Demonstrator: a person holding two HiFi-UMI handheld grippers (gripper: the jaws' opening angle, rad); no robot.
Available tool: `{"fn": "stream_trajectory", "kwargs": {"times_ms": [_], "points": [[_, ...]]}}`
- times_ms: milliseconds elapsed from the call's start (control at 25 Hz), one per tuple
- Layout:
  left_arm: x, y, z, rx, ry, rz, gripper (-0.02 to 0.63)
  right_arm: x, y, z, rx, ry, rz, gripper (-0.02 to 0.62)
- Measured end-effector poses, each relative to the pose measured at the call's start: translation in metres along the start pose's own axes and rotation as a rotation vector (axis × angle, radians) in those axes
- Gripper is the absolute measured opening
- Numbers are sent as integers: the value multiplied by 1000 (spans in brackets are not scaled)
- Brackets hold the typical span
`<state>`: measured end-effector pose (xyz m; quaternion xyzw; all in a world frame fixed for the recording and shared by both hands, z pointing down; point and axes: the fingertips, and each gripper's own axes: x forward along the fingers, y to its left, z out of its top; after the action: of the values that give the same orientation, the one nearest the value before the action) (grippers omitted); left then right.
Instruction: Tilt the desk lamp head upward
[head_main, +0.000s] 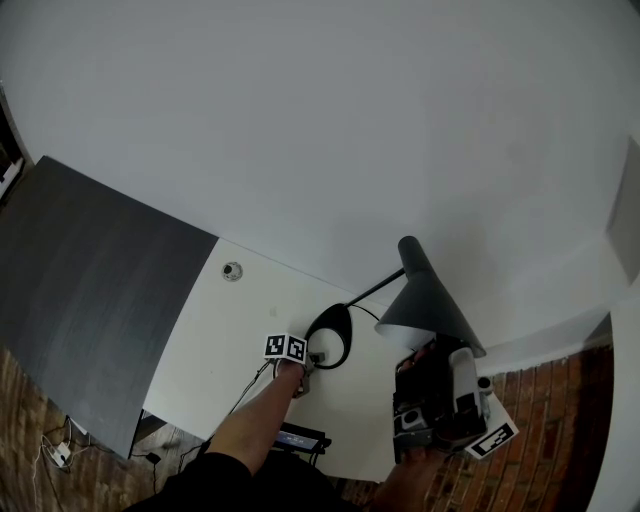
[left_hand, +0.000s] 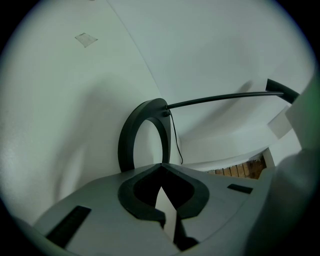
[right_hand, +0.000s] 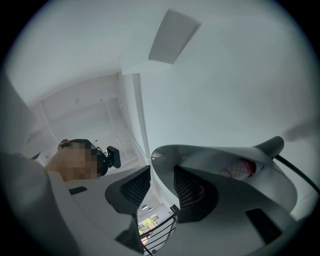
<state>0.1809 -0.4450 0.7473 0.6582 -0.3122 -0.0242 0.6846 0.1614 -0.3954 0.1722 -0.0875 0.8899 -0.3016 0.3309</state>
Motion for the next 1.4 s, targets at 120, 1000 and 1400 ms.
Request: {"fn": "stream_trajectory", "kwargs": {"times_ms": [120,1000,1400], "points": [[0,0,0,1,-2,0,11,2,-1,4,41,-19,0,155],[1,-2,1,-12,-4,-3,11,36,2,21,230,-88,-5,155],[1,-1,0,-6,-3,-6,9,11,-12,26,289,-136,-6,155]]}}
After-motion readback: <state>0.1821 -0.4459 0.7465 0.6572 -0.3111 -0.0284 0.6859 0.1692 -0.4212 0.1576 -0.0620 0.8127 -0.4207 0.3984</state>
